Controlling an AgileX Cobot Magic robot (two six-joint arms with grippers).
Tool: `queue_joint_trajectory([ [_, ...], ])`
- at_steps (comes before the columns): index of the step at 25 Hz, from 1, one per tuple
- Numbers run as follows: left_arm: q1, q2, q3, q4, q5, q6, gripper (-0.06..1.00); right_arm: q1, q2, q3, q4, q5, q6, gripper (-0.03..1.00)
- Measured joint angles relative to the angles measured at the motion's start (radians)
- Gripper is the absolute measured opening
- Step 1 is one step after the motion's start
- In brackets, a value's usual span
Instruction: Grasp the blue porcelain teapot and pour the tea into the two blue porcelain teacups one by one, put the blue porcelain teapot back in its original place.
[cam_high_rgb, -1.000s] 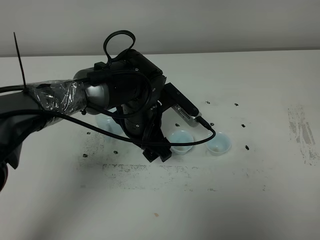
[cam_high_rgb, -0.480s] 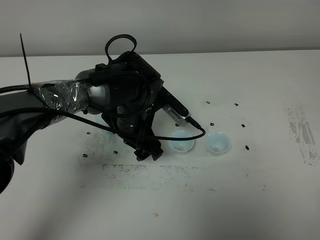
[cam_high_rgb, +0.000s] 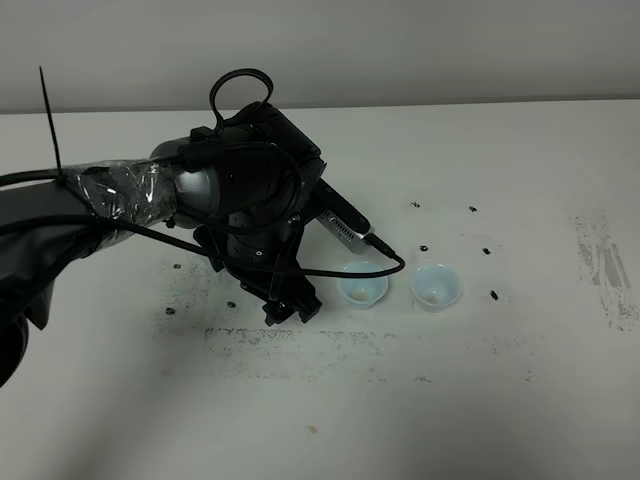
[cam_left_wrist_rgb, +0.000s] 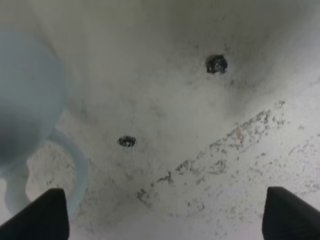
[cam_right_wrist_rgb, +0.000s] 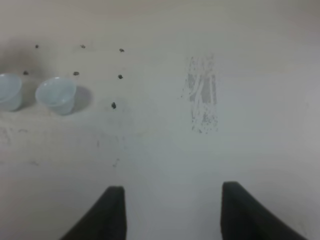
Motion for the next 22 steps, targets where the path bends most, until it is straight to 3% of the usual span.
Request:
queue_joint_trajectory([
  [6, 0.0, 0.0, 0.0, 0.019, 0.003, -0.028, 0.75, 0.0, 0.0, 0.0, 0.0, 0.0, 0.0, 0.42],
  [15, 0.0, 0.04, 0.0, 0.007, -0.047, 0.066, 0.75, 0.0, 0.0, 0.0, 0.0, 0.0, 0.0, 0.42],
  [22, 0.0, 0.048, 0.0, 0.004, -0.034, 0.051, 0.75, 0.0, 0.0, 0.0, 0.0, 0.0, 0.0, 0.42],
])
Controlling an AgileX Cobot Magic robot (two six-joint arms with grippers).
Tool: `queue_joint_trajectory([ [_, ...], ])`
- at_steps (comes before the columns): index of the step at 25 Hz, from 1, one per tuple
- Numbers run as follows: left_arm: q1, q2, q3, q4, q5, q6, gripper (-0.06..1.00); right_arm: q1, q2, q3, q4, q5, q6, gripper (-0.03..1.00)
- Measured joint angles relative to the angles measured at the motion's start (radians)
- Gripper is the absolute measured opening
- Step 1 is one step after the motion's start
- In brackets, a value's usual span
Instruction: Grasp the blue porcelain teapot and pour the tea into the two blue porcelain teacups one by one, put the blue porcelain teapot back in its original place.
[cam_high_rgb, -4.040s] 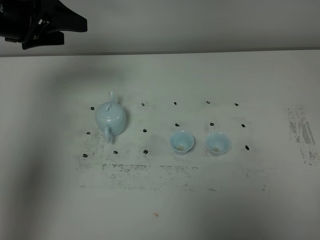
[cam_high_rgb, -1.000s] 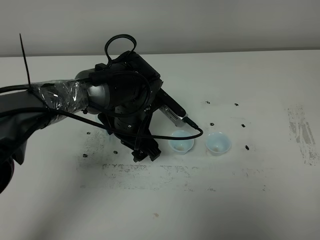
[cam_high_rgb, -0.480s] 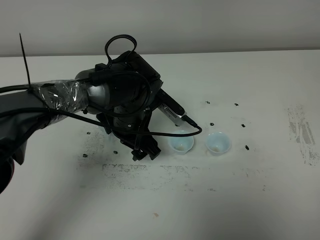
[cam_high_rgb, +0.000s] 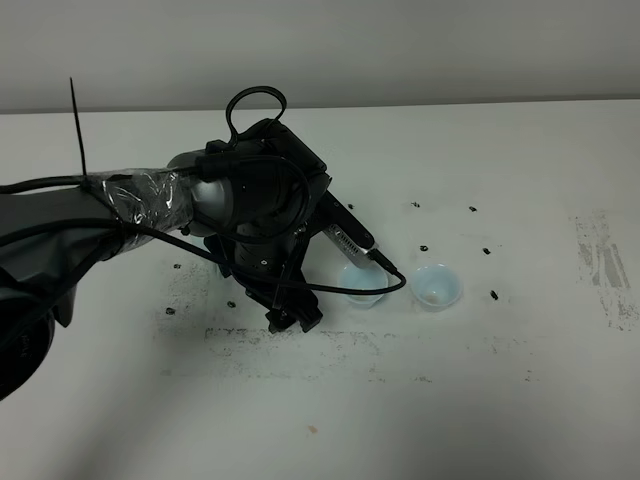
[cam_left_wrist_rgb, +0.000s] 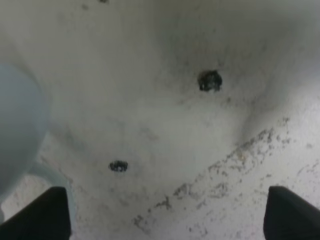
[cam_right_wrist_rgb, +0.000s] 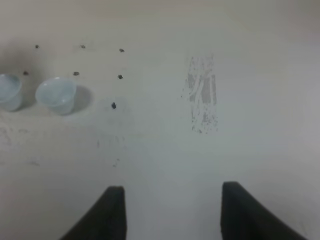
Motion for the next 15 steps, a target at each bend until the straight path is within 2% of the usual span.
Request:
queue_joint_trajectory([
  [7, 0.0, 0.0, 0.0, 0.087, 0.039, -0.129, 0.75, 0.0, 0.0, 0.0, 0.0, 0.0, 0.0, 0.42],
  [15, 0.008, 0.0, 0.0, 0.098, 0.082, -0.198, 0.75, 0.0, 0.0, 0.0, 0.0, 0.0, 0.0, 0.42],
])
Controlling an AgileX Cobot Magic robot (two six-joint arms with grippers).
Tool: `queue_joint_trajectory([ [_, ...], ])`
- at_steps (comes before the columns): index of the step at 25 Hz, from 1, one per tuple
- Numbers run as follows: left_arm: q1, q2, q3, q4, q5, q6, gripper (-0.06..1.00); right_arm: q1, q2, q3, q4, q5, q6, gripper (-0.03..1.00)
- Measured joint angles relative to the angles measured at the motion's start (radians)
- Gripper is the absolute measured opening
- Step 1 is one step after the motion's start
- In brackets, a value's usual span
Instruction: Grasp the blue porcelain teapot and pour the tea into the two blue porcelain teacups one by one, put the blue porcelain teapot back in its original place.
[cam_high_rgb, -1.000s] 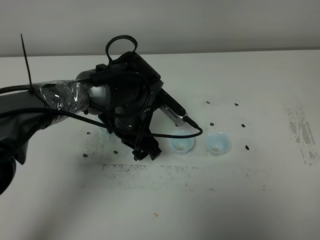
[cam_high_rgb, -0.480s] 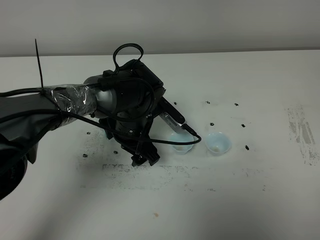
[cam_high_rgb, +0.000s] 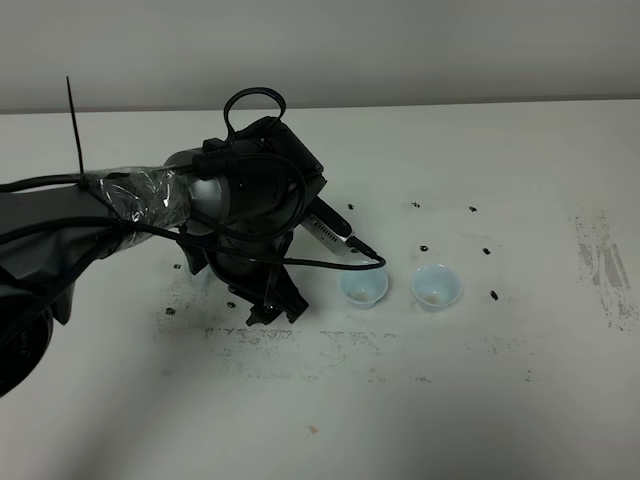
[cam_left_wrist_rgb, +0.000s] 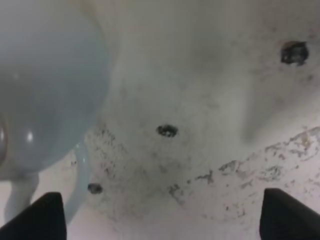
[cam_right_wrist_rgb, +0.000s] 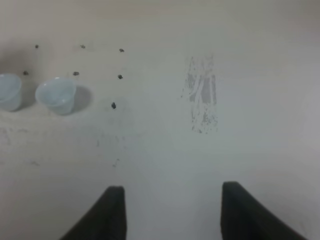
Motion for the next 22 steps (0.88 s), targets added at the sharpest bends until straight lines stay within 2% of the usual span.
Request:
queue_joint_trajectory([
  [4, 0.0, 0.0, 0.0, 0.01, 0.01, -0.05, 0.75, 0.0, 0.0, 0.0, 0.0, 0.0, 0.0, 0.42],
  [9, 0.0, 0.0, 0.0, -0.003, 0.043, -0.057, 0.75, 0.0, 0.0, 0.0, 0.0, 0.0, 0.0, 0.42],
  [12, 0.0, -0.021, 0.0, -0.042, 0.084, -0.054, 0.75, 0.0, 0.0, 0.0, 0.0, 0.0, 0.0, 0.42],
  [16, 0.001, -0.117, 0.0, -0.087, 0.084, -0.026, 0.75, 0.0, 0.0, 0.0, 0.001, 0.0, 0.0, 0.42],
  [19, 0.026, -0.199, 0.002, -0.174, 0.084, 0.024, 0.75, 0.0, 0.0, 0.0, 0.001, 0.0, 0.0, 0.42],
  [22, 0.071, -0.279, 0.051, -0.202, 0.084, 0.052, 0.75, 0.0, 0.0, 0.0, 0.001, 0.0, 0.0, 0.42],
])
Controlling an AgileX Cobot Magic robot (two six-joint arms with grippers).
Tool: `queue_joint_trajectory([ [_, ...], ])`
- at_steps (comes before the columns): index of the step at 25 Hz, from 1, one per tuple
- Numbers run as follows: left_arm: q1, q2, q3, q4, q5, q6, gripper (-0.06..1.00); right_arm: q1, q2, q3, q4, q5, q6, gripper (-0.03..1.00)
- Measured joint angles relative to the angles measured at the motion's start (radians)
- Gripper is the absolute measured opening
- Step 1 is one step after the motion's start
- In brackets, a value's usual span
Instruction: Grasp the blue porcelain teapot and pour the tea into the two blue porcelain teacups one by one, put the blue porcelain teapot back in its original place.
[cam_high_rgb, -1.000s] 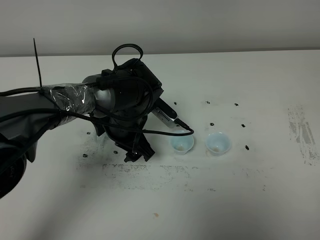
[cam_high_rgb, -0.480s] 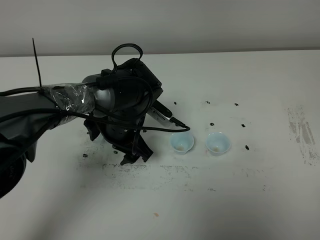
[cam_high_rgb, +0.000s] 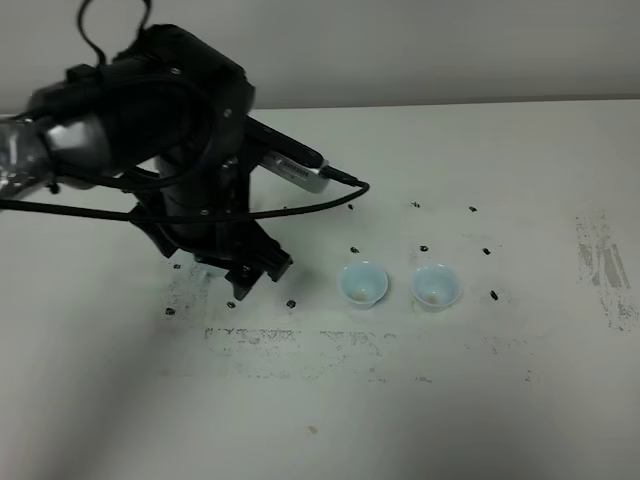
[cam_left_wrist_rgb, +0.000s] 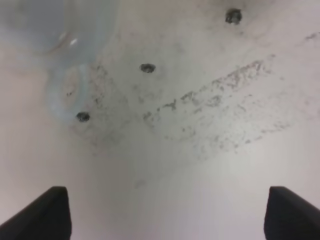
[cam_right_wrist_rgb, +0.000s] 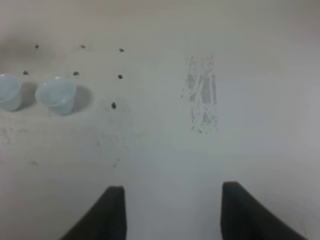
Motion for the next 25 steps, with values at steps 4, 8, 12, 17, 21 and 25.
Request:
queue_joint_trajectory([
  [4, 0.073, -0.087, 0.132, 0.002, 0.0, -0.003, 0.75, 0.0, 0.0, 0.0, 0.0, 0.0, 0.0, 0.42],
  [8, 0.136, -0.114, 0.238, 0.004, -0.015, -0.01, 0.75, 0.0, 0.0, 0.0, 0.0, 0.0, 0.0, 0.42],
  [12, 0.149, -0.114, 0.269, 0.001, -0.085, -0.034, 0.75, 0.0, 0.0, 0.0, 0.0, 0.0, 0.0, 0.42],
  [17, 0.149, -0.113, 0.27, -0.003, -0.204, -0.027, 0.75, 0.0, 0.0, 0.0, 0.0, 0.0, 0.0, 0.42],
  [21, 0.149, -0.084, 0.27, 0.0, -0.243, -0.002, 0.75, 0.0, 0.0, 0.0, 0.0, 0.0, 0.0, 0.42],
  [25, 0.149, -0.03, 0.274, 0.002, -0.275, 0.0, 0.75, 0.0, 0.0, 0.0, 0.0, 0.0, 0.0, 0.42],
])
